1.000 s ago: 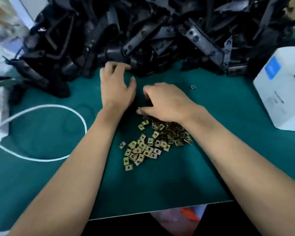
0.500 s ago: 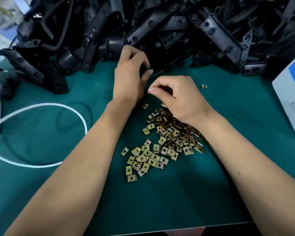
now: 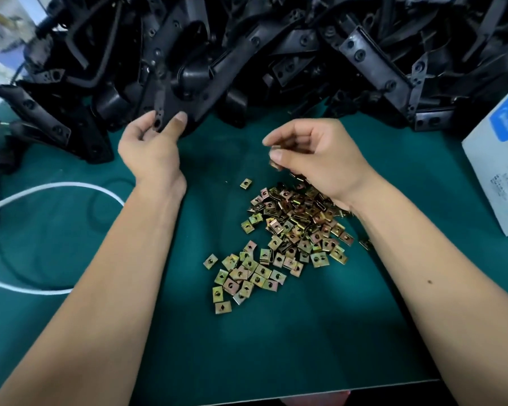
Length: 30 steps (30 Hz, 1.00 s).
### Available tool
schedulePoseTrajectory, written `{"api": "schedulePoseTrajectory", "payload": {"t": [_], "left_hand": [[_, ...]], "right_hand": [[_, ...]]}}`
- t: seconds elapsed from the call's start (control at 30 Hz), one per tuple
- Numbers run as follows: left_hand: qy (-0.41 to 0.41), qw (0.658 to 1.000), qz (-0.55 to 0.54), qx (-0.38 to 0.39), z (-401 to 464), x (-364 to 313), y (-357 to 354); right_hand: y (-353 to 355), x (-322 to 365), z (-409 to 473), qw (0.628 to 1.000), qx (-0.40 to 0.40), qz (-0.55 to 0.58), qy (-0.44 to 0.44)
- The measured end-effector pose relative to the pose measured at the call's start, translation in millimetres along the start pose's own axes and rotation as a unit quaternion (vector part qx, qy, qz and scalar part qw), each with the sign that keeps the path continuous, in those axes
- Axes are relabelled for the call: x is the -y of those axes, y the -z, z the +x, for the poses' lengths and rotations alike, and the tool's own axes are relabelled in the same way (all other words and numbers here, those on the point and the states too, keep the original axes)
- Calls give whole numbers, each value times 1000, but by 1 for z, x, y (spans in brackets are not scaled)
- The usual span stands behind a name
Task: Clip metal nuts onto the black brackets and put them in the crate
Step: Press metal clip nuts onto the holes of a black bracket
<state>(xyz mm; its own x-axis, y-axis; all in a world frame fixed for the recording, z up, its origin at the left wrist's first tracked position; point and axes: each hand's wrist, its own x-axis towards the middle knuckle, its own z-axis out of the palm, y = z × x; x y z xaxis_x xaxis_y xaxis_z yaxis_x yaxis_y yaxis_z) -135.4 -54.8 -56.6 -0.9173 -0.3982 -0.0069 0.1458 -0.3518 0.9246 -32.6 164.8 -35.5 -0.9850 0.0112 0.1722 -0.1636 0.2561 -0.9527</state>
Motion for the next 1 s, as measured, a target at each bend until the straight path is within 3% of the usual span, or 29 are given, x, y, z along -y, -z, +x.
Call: {"api": "schedulePoseTrajectory", "payload": {"t": [0.13, 0.27, 0.37, 0.53, 0.63, 1.0], "left_hand": [[38, 988, -94, 119, -7, -15, 7], [185, 928, -210, 245, -16, -27, 6], [228, 897, -140, 353, -25, -31, 3], [191, 835, 43, 514, -36, -26, -3], [173, 821, 66, 541, -37, -23, -5], [175, 827, 59, 532, -37, -18, -3]], "right_hand": [[-1, 1, 0, 999, -8, -50, 7], [-4, 3, 1, 997, -18, -72, 17], [-4, 2, 1, 997, -44, -59, 14], [-1, 0, 3, 993, -71, 84, -36], [-1, -1, 3, 990, -76, 109, -33], [-22, 11, -3, 979, -115, 166, -29]]}}
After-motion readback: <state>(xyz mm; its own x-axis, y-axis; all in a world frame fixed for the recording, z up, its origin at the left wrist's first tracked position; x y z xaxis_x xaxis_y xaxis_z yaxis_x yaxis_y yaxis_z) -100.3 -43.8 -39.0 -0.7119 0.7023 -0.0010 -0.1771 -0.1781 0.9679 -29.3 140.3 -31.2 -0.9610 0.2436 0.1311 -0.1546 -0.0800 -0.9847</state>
